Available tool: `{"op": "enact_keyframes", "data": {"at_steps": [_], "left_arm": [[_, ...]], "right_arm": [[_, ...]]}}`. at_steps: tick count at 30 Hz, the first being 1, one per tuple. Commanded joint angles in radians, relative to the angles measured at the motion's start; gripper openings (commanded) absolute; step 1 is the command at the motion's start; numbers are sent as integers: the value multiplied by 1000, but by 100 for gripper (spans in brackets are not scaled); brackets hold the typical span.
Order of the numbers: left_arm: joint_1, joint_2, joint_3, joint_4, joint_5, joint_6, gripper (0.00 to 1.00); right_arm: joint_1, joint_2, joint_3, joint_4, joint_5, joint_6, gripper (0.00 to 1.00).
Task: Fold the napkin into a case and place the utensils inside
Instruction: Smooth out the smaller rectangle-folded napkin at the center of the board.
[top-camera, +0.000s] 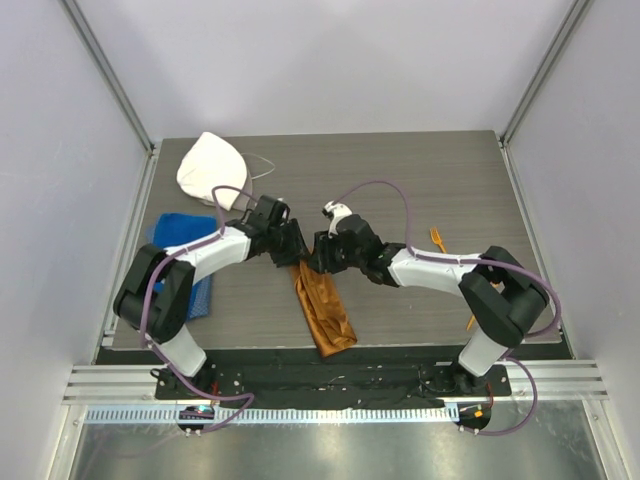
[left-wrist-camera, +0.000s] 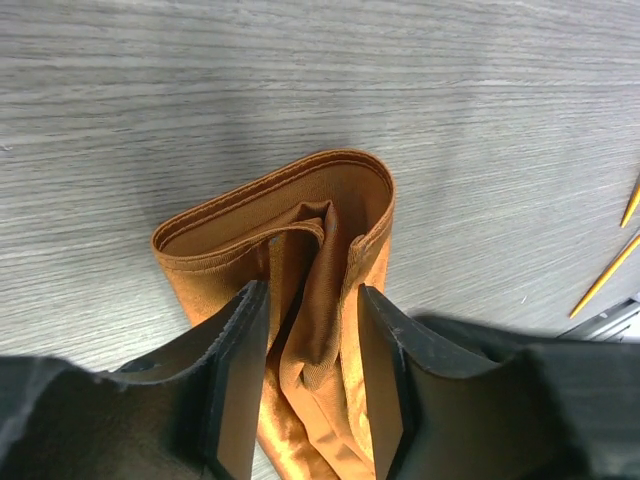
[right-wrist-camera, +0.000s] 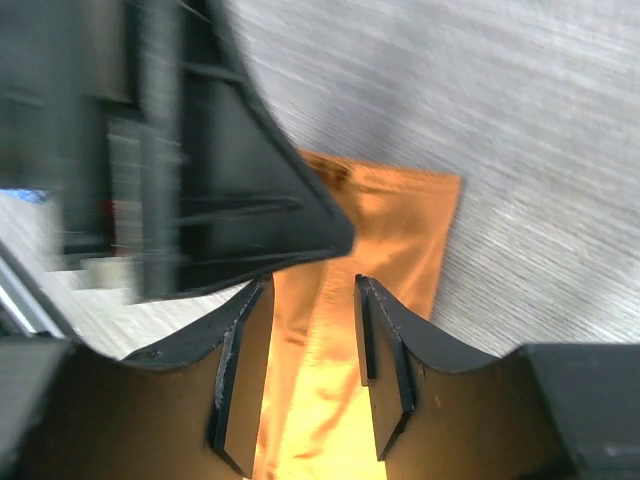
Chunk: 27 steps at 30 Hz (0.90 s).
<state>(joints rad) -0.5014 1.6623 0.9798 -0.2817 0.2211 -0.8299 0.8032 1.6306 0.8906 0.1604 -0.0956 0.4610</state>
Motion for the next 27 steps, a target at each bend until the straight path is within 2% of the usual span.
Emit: {"op": "enact_keyframes", "data": {"at_steps": [1,8,16,27], "left_arm": [[8,-45,17,-2,1,8,46],[9,-50,8,-1,8,-2,43],[8,-68,-12,4,6,-6,32],[9,-79,-44,19,17,-17,26]], "right_arm": [[-1,38,19,1,-44,-19,46],[1,29,-39,54,-64,8,39],[4,41,-70,63,-64,4,39],[21,78,-55,80,-56,-1,38]]}}
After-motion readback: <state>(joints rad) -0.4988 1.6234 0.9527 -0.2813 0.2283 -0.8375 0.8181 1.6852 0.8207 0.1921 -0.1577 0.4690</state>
